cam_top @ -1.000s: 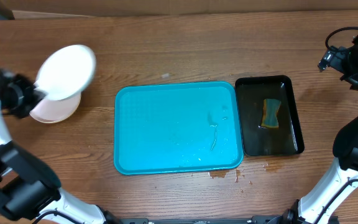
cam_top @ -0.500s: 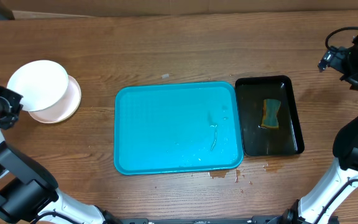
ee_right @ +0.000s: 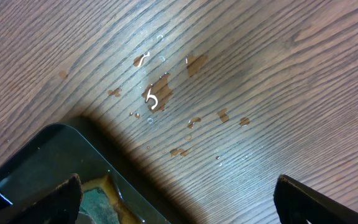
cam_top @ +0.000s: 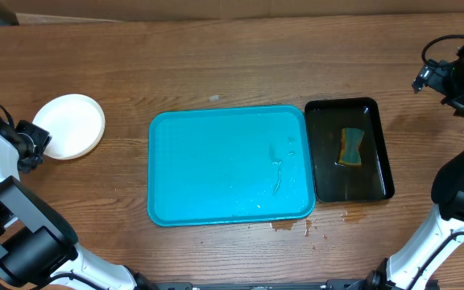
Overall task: Clean dirty plates on tray and stack at the side
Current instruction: 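Carry the white plate left and set it on the plate stack, then release the plate and raise the left gripper over the teal tray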
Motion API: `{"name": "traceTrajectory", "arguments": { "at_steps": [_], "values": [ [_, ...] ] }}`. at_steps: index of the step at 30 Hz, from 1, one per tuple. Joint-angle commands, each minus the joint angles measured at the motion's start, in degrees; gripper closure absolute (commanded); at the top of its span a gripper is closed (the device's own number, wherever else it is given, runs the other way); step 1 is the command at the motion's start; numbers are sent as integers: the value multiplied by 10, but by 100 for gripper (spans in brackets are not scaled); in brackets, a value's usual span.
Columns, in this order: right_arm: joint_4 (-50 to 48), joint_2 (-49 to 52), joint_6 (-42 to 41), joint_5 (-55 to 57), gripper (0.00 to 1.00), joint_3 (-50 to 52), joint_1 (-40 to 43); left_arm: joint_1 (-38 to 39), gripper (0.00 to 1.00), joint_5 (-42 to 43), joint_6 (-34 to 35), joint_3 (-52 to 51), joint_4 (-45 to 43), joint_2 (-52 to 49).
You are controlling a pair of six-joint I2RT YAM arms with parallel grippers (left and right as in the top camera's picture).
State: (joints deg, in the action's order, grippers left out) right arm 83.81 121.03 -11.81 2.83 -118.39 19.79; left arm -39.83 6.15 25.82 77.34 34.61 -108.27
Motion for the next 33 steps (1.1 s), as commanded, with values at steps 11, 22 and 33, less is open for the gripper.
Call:
{"name": "traceTrajectory", "arguments": {
  "at_steps": [11,22,33],
  "values": [
    [-2,-14,-2,1,0,-9,1,68,0,316,-184,-3,-21,-2],
    [-2,-14,-2,1,0,-9,1,308,0,240,-200,-3,-6,-2],
    [-2,-14,-2,1,0,-9,1,443,0,218,-147,13,-3,42]
  ]
}}
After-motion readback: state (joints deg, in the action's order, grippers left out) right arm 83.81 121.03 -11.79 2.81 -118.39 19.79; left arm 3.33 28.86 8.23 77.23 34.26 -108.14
